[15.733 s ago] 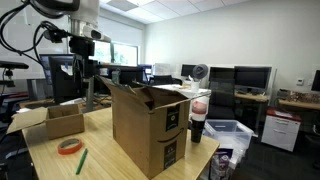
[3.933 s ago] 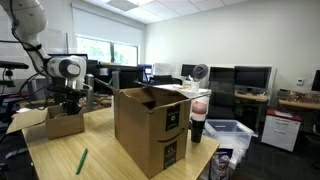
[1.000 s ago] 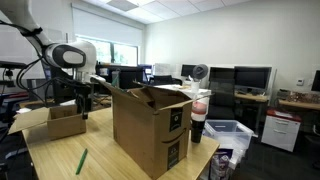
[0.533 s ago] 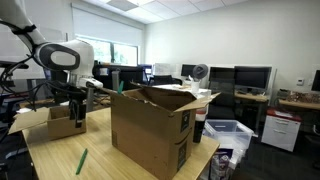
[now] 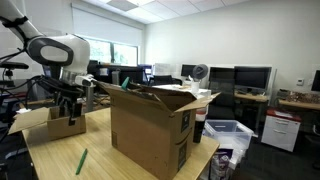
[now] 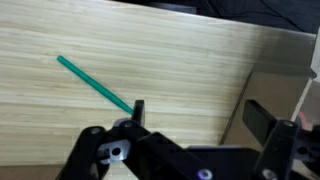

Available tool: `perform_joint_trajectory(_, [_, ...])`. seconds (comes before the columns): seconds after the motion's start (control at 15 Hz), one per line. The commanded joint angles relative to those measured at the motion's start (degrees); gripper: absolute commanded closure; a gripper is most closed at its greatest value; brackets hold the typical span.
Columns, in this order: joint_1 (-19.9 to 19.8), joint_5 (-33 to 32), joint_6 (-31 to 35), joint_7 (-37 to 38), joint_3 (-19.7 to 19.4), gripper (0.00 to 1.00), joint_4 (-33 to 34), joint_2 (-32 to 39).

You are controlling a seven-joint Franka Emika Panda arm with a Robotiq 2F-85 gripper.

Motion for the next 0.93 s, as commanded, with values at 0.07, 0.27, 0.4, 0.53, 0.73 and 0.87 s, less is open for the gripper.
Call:
perform_joint_trajectory(0.07, [0.5, -1.3, -3.1, -8.7, -1.1, 0.0, -0.3, -2.0])
perform_joint_trajectory(0.27, [-0.9, -8.2, -1.4, -13.1, -1.1, 0.0, -0.7, -2.3])
perform_joint_trajectory(0.4, [-1.8, -12.4, -0.1, -13.5, -1.3, 0.0, -1.3, -3.3])
perform_joint_trajectory(0.53, [-2.5, -15.0, 1.0, -13.6, -2.0, 0.0, -1.3, -4.3])
perform_joint_trajectory(0.73, [-3.6, -18.0, 2.7, -13.3, -2.7, 0.0, -1.4, -5.6])
perform_joint_trajectory(0.87, [-4.1, -19.4, 4.3, -13.2, -3.3, 0.0, -1.4, -6.1])
